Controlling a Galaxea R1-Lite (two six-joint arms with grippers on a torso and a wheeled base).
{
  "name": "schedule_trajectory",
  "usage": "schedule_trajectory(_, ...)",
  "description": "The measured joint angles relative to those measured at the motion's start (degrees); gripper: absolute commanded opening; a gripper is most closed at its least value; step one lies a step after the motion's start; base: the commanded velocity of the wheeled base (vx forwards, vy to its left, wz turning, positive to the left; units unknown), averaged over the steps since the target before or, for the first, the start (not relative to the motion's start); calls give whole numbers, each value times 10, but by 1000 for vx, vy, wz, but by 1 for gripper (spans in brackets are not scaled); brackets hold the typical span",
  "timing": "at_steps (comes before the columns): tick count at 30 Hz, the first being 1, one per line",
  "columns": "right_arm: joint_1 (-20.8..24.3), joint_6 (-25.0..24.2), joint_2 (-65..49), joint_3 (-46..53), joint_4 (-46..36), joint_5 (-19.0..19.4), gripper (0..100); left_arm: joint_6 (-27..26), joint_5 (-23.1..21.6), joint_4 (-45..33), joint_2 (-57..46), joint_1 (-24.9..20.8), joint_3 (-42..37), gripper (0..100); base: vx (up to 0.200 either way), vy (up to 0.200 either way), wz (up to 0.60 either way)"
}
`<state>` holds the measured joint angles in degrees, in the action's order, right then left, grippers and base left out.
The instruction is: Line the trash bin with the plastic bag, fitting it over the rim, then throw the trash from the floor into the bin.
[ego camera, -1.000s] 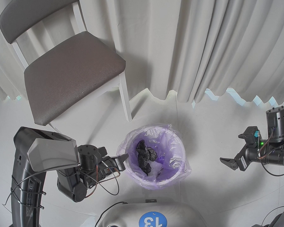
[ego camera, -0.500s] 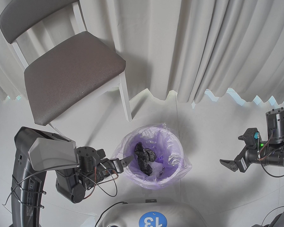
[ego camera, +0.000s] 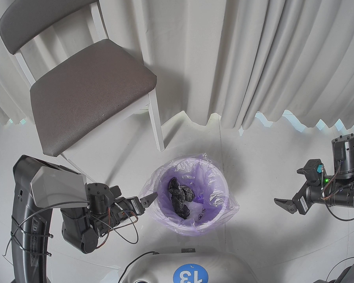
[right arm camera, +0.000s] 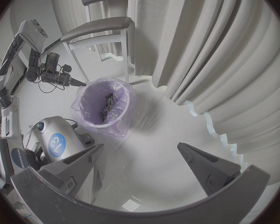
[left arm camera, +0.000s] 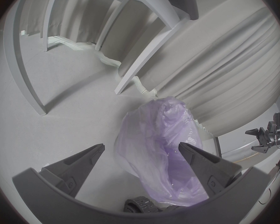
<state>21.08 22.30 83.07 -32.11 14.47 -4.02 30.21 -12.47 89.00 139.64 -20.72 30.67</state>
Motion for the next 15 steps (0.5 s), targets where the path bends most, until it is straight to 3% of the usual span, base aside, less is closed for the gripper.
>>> schedule_trajectory(15, 0, 11, -17, 0, -1, 1, 100, 0, 0, 0, -2, 8, 0, 0, 0, 0, 0)
